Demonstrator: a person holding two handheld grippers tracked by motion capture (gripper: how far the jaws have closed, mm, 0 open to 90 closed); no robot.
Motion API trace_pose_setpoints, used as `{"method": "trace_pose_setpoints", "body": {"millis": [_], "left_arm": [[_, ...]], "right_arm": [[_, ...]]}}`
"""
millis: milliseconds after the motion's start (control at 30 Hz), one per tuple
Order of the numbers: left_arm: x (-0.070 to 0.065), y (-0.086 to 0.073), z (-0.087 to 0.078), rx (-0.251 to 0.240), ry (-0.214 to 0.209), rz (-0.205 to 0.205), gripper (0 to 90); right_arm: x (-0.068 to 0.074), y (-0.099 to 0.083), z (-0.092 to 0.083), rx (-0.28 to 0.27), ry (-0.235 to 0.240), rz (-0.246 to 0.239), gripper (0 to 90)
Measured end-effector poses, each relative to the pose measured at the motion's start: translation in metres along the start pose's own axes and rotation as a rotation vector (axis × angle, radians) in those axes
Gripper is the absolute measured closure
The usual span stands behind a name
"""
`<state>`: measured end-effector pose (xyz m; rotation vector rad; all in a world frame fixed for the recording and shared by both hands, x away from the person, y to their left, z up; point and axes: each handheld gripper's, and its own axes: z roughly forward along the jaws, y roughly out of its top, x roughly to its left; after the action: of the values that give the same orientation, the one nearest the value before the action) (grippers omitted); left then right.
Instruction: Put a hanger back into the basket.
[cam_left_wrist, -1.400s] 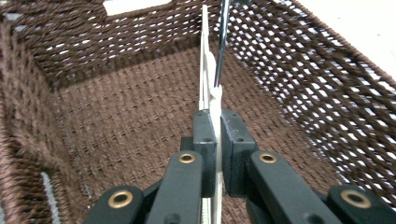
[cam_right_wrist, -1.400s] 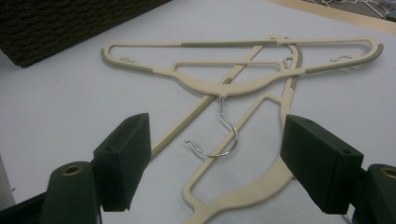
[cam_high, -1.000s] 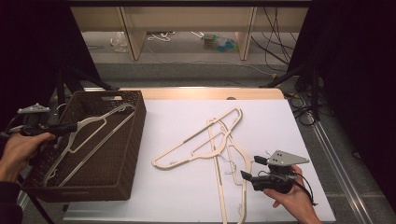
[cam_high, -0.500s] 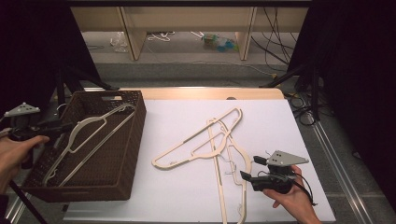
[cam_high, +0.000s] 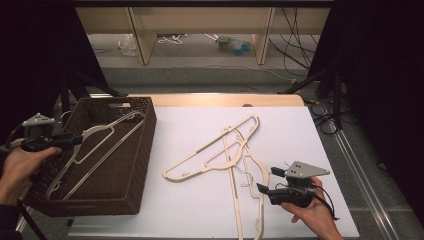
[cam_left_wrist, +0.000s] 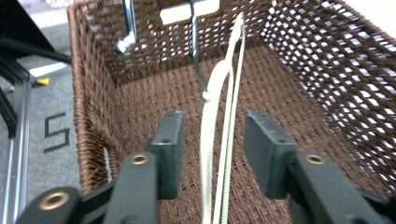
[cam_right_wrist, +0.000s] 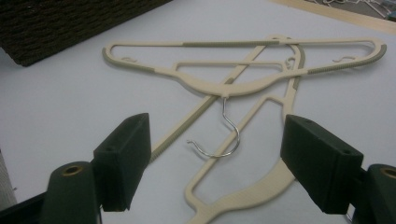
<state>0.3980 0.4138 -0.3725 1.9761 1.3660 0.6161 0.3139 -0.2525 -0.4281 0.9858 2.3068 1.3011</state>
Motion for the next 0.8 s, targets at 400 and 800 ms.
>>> {"method": "trace_pose_setpoints", "body": {"millis": [400, 800], "left_arm": [[0.020, -0.009, 0.022, 0.003, 0.007, -0.125, 81.1], [-0.004, -0.003, -0.018, -0.161, 0.037, -0.206, 48.7]], "right_arm": [[0.000, 0.000, 0.000, 0.003, 0.001, 0.004, 25.3], [0.002, 0.002, 0.007, 0.020, 0.009, 0.003, 25.8]]}}
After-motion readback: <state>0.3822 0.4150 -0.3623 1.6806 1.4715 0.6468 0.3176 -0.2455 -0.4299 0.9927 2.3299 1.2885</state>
